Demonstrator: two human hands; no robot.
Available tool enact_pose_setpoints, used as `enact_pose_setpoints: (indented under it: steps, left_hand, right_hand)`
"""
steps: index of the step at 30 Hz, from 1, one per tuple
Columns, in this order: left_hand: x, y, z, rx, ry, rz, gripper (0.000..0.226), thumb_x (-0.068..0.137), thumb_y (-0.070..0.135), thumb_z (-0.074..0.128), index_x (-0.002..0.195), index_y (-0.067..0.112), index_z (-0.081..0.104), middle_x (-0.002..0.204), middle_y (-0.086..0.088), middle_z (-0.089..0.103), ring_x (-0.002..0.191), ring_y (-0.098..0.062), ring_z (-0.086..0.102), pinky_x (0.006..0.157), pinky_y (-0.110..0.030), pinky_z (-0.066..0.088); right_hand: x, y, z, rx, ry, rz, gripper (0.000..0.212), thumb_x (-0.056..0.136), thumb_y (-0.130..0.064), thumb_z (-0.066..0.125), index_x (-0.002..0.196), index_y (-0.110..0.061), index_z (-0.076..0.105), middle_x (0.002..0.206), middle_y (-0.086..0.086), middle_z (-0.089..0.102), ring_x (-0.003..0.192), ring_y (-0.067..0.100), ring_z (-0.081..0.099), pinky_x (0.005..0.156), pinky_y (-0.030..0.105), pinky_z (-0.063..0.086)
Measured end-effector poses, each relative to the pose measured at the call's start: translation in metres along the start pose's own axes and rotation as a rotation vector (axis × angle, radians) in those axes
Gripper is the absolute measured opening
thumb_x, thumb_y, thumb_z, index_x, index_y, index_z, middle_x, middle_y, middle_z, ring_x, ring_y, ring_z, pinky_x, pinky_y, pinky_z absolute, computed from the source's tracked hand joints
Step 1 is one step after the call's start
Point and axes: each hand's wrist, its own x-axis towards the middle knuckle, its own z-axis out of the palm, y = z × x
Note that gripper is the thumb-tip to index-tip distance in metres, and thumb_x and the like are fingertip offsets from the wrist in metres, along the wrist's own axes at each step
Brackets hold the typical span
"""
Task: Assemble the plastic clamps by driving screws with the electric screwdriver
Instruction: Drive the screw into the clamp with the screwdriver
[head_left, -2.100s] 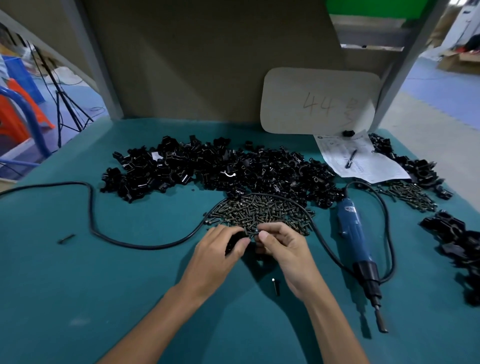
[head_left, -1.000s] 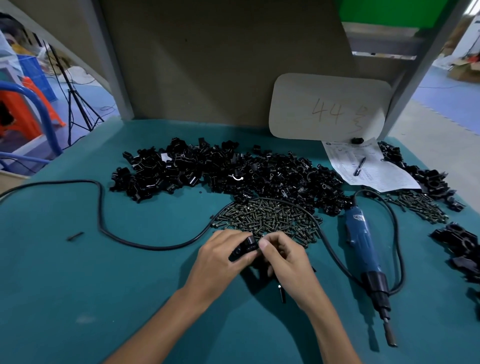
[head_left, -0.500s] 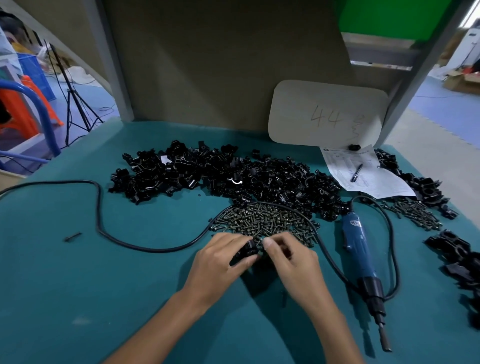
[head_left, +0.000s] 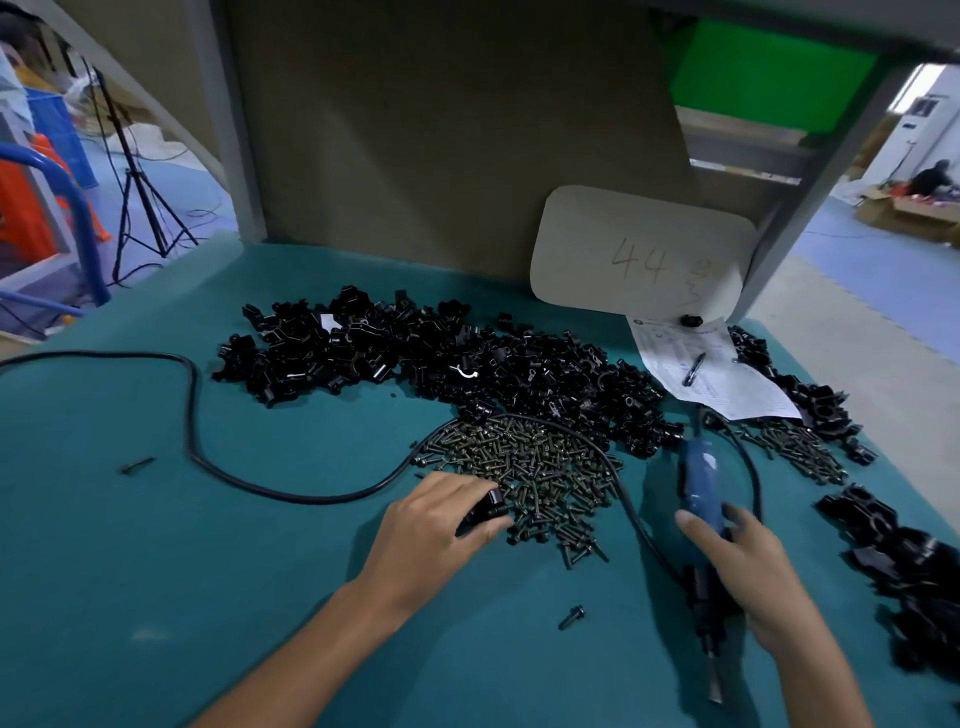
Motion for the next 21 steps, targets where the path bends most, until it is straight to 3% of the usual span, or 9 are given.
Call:
enact_pose_setpoints:
  steps: [2,4,9,12,15,21]
  left_hand:
    - [0.000,0.000,0.000,0.018,0.019,0.036,0.044,0.095,0.053,0.059,0.115,0.017,0.073,0.107,0.011,0.072,0.102,-0.008,0.062,0.074,-0.025,0.057]
    - [0.000,0.000,0.001,0.025,0.025,0.066,0.043,0.096,0.052,0.059,0.115,0.016,0.073,0.107,0.009,0.072,0.101,-0.009,0.062,0.074,-0.025,0.057]
    - [0.000,0.000,0.002,0.062,0.016,0.124,0.044,0.098,0.052,0.056,0.115,0.015,0.072,0.107,0.008,0.071,0.101,-0.010,0.062,0.075,-0.025,0.057]
    - [-0.001,0.001,0.002,0.071,0.008,0.146,0.042,0.097,0.051,0.058,0.113,0.015,0.073,0.106,0.007,0.071,0.099,-0.010,0.062,0.075,-0.025,0.057]
    - [-0.001,0.001,0.001,0.067,-0.012,0.146,0.039,0.094,0.048,0.065,0.113,0.014,0.073,0.106,0.006,0.071,0.099,-0.011,0.063,0.074,-0.027,0.058]
    - [0.000,0.003,-0.001,0.052,-0.056,0.168,0.038,0.095,0.047,0.063,0.112,0.014,0.073,0.105,0.006,0.071,0.098,-0.012,0.064,0.077,-0.027,0.058]
  right_hand:
    - [-0.005,0.000,0.003,0.411,-0.050,0.056,0.056,0.082,-0.044,0.075,0.126,-0.011,0.062,0.111,0.005,0.074,0.106,0.028,0.065,0.101,0.048,0.048]
    - [-0.013,-0.005,0.009,0.728,-0.081,0.070,0.047,0.080,-0.042,0.072,0.114,-0.011,0.065,0.098,0.005,0.075,0.095,0.026,0.066,0.095,0.044,0.050]
    - [-0.022,-0.022,0.034,1.128,-0.093,0.032,0.045,0.091,-0.031,0.063,0.128,-0.007,0.052,0.119,0.019,0.068,0.110,0.034,0.070,0.089,0.050,0.060]
    - [-0.022,-0.029,0.046,1.229,-0.048,0.072,0.035,0.094,-0.027,0.064,0.123,-0.012,0.052,0.127,0.018,0.066,0.122,0.031,0.065,0.092,0.047,0.059]
    - [-0.019,-0.030,0.050,1.250,-0.029,0.081,0.039,0.092,-0.027,0.066,0.126,-0.013,0.052,0.128,0.015,0.064,0.128,0.029,0.061,0.101,0.048,0.054]
    - [-0.022,-0.032,0.055,1.205,-0.081,0.034,0.041,0.092,-0.025,0.065,0.127,-0.013,0.047,0.116,0.013,0.062,0.118,0.028,0.062,0.102,0.048,0.054]
